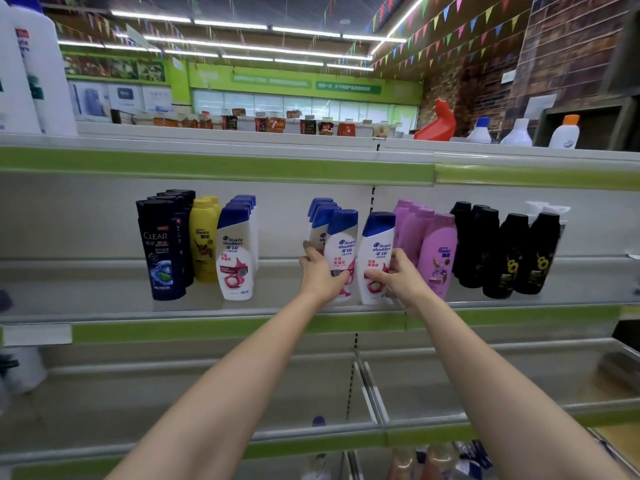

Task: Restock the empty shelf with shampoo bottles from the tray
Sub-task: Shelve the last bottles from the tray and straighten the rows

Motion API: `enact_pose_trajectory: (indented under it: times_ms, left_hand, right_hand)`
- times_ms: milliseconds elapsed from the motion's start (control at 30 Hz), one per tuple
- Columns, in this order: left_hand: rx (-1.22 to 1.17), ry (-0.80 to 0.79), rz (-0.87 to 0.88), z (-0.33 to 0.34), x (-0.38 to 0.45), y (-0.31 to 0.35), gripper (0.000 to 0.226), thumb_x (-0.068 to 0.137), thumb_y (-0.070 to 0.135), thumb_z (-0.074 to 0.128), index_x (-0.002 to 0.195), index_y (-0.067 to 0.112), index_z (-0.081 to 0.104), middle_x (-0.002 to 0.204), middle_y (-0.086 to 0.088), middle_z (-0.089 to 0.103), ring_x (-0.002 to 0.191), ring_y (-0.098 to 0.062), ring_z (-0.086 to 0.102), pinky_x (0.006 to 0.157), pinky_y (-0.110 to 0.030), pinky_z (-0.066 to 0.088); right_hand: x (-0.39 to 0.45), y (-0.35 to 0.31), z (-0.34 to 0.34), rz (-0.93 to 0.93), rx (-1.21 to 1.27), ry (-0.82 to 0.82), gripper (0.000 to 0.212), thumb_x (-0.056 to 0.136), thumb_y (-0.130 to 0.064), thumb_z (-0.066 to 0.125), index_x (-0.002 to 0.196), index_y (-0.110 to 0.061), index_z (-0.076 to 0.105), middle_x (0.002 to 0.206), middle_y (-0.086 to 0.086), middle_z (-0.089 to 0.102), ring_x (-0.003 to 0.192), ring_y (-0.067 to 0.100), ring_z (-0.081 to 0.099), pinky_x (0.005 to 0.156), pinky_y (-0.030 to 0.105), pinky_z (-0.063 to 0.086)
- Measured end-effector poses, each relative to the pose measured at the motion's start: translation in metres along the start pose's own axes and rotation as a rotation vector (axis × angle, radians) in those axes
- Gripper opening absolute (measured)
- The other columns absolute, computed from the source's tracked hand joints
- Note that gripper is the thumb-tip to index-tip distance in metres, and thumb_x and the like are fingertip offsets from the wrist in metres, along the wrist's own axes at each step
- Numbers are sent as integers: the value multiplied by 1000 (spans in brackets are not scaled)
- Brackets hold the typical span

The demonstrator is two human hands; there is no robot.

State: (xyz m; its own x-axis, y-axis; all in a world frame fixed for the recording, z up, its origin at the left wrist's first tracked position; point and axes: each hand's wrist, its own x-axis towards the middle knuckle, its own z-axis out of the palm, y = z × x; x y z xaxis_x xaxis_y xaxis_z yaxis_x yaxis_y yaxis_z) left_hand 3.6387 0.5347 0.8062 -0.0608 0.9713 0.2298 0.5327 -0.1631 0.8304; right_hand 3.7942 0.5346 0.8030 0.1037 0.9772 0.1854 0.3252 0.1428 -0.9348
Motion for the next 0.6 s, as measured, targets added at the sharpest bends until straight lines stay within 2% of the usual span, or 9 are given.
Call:
enact_pose_trajectory:
  times_ms: [200, 333, 467, 600]
  left_hand:
    - [37, -57, 3, -2, 2, 3, 74, 91, 18, 58, 144, 1, 9, 141, -22, 28, 125, -33, 43, 104, -38, 43]
    - [49, -52, 17, -1, 1, 2, 70, 93, 17, 55, 145, 2, 10, 141, -21, 29, 124, -35, 45, 104, -40, 42]
    - [75, -65, 41, -6, 5, -6, 58, 90, 22, 58, 134, 2, 25, 131, -22, 45, 116, -35, 52, 97, -44, 47]
    - [11, -148, 31, -17, 9, -14, 68, 89, 16, 57, 144, 13, 18, 128, -12, 55, 114, -29, 56, 92, -44, 52]
  right_hand:
    - [-2, 1, 0, -8, 4, -28, 45, 81, -19, 72, 117, -19, 44, 120, 6, 63, 106, 23, 63, 85, 39, 52]
    - [-5, -3, 3, -2, -6, -79, 46, 79, -19, 74, 116, -20, 45, 119, 6, 63, 107, 23, 62, 90, 50, 53]
    - [-9, -9, 13, -27, -69, -80, 48, 79, -22, 74, 118, -19, 45, 120, 6, 61, 107, 24, 62, 87, 49, 55]
    - [-12, -14, 18, -44, -132, -62, 50, 79, -26, 73, 119, -20, 44, 121, 5, 60, 108, 23, 61, 84, 46, 56]
